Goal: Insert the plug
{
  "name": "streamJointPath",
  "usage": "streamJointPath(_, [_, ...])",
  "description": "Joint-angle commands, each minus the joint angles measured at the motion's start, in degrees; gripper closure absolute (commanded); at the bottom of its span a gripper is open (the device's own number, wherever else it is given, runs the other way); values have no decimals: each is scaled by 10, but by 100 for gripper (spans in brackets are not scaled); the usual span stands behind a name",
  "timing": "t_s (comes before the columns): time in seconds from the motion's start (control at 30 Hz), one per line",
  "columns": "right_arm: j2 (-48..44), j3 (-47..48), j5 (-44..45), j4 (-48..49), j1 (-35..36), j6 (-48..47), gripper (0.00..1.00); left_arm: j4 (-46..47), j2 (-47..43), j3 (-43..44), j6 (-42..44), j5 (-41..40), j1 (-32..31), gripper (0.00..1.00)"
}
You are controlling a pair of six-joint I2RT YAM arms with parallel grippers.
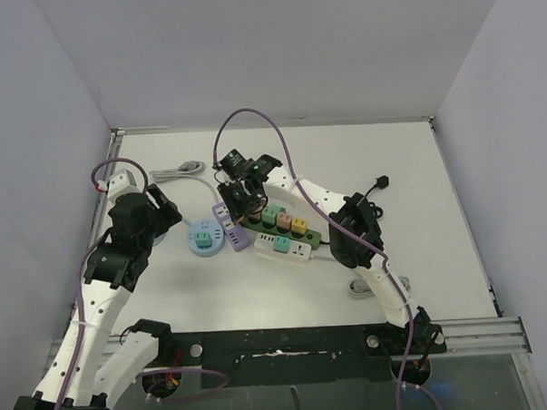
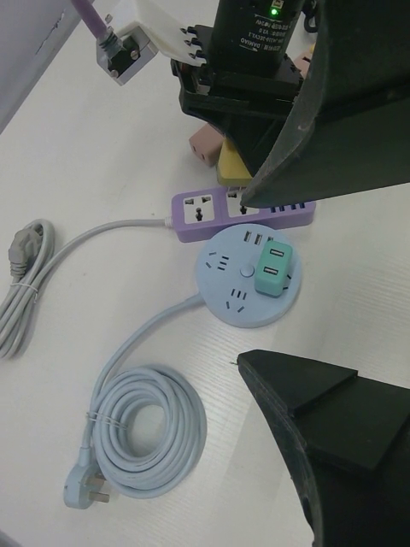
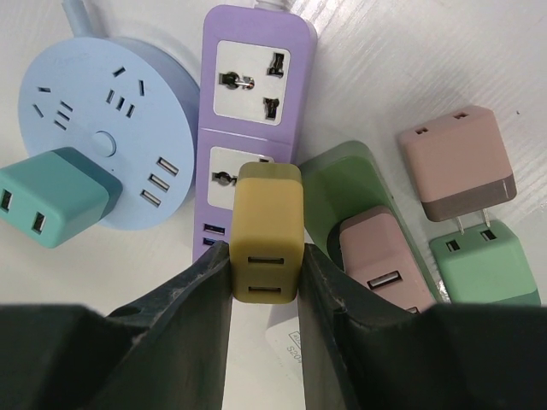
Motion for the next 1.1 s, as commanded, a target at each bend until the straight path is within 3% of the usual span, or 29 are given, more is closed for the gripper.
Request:
streamJointPath(0.0, [13, 15, -8, -34, -5, -6, 87, 37, 1, 1, 12, -15, 4, 35])
streamJointPath(0.27, [-23, -25, -52, -20, 2, -16, 88, 43, 2, -5, 13, -16, 4, 34])
streamJointPath(0.87, [-68, -58, -38, -30, 8, -9, 90, 46, -2, -14, 15, -22, 5, 34])
streamJointPath(1.07, [-33, -27, -35, -37, 6, -9, 86, 47, -3, -16, 13, -21, 5, 34])
